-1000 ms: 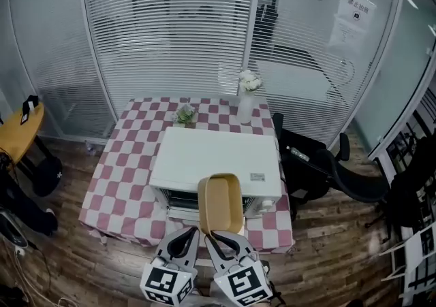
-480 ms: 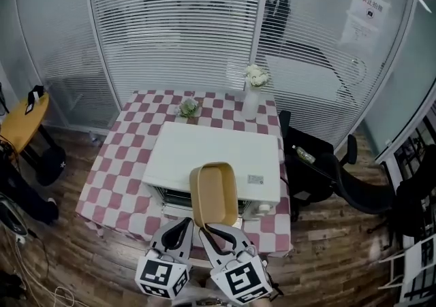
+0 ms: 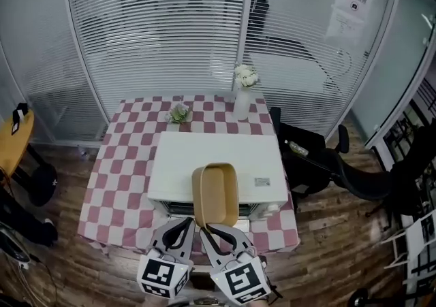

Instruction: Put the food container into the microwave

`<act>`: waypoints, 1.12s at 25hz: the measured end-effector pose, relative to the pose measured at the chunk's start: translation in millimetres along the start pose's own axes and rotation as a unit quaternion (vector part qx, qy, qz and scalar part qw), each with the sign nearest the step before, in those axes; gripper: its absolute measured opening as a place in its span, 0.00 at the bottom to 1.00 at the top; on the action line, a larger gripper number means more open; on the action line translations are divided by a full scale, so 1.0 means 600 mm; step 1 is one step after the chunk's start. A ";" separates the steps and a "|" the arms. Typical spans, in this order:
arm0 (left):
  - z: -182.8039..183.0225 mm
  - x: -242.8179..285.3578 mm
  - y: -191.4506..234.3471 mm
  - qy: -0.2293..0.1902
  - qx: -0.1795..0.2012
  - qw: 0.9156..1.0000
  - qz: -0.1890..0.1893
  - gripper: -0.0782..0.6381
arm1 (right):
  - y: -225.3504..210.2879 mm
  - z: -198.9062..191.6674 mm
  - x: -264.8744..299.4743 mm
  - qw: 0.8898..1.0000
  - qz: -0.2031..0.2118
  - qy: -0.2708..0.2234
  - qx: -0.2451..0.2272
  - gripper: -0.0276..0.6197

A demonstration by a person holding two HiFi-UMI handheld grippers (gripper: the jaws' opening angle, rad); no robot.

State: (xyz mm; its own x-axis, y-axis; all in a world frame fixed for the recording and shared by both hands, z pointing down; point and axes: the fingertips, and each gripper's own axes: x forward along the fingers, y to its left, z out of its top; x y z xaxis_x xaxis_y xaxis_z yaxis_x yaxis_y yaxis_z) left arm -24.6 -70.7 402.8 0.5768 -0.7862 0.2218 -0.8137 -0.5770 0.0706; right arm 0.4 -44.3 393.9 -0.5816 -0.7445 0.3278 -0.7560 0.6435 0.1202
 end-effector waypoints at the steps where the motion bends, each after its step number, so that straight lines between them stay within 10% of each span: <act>1: -0.002 0.000 0.004 0.003 0.002 1.000 -0.011 0.13 | 0.002 0.000 0.005 1.000 -0.010 0.002 0.004 0.07; 28: -0.030 0.051 -0.085 0.027 0.009 0.982 -0.186 0.13 | -0.018 -0.081 -0.073 0.977 -0.181 0.083 0.070 0.07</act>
State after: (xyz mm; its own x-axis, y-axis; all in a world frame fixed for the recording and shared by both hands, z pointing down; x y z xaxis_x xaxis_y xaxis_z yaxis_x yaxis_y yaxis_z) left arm 32.9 -61.3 423.5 0.8286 -0.5079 0.2355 -0.5460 -0.8262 0.1391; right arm 48.8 -9.9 424.0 -0.2200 -0.8727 0.4359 -0.9439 0.3032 0.1307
